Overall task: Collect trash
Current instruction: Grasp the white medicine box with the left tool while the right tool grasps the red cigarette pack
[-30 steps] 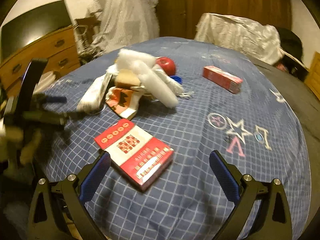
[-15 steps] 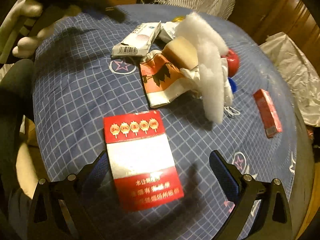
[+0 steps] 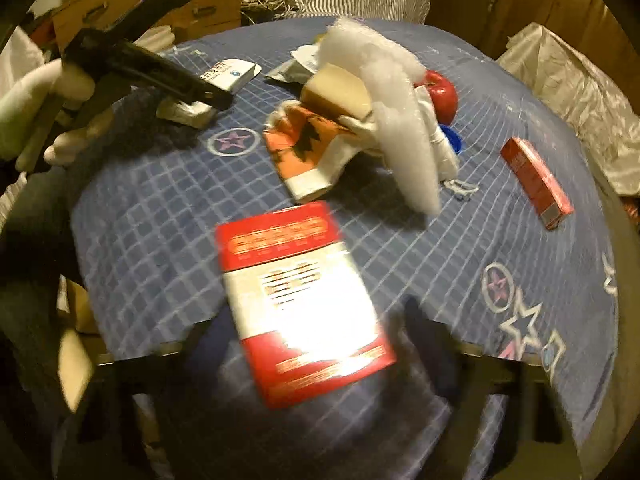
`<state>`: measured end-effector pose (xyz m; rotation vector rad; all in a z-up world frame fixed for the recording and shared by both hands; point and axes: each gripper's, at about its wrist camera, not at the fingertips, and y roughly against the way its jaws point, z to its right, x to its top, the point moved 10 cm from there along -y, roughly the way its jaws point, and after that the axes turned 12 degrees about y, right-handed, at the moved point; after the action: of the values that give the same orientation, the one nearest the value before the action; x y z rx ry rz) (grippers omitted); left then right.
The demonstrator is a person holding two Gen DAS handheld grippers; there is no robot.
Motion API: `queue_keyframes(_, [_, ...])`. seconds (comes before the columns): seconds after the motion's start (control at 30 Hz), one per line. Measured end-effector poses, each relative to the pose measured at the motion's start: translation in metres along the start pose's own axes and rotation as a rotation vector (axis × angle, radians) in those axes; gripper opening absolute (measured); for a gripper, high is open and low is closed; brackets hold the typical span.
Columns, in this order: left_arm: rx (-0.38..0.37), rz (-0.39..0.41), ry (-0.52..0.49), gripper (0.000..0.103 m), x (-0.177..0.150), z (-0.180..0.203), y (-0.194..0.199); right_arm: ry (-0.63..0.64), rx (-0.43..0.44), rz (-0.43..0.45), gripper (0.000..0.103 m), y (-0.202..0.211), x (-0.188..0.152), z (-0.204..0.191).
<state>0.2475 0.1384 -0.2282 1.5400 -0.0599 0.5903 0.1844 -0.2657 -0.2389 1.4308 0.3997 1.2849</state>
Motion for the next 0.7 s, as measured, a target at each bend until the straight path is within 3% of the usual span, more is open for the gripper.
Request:
queue_keyframes(0.13, [0.078, -0.007, -0.069, 0.098, 0.006, -0.052, 0.004, -0.043, 0.060, 0.013, 0.070, 0.007, 0.000, -0.022])
queue_keyframes(0.23, [0.078, 0.045, -0.026, 0.098, 0.019, -0.076, 0.016, -0.073, 0.091, 0.028, 0.074, 0.012, 0.001, -0.030])
queue_keyframes(0.37, [0.003, 0.104, -0.006, 0.098, 0.029, -0.067, 0.028, -0.030, 0.040, 0.011, 0.082, 0.015, 0.004, -0.036])
queue_keyframes(0.47, [0.045, 0.111, -0.101, 0.098, 0.034, -0.046, 0.011, 0.028, 0.031, -0.016, 0.083, 0.013, 0.010, -0.039])
queue_keyframes(0.6, [0.092, 0.077, -0.145, 0.098, 0.039, -0.042, -0.010, 0.062, 0.036, -0.062, 0.083, 0.005, 0.015, -0.039])
queue_keyframes(0.7, [0.060, 0.059, -0.130, 0.098, 0.034, -0.044, -0.013, 0.052, 0.058, -0.093, 0.083, -0.006, 0.017, -0.036])
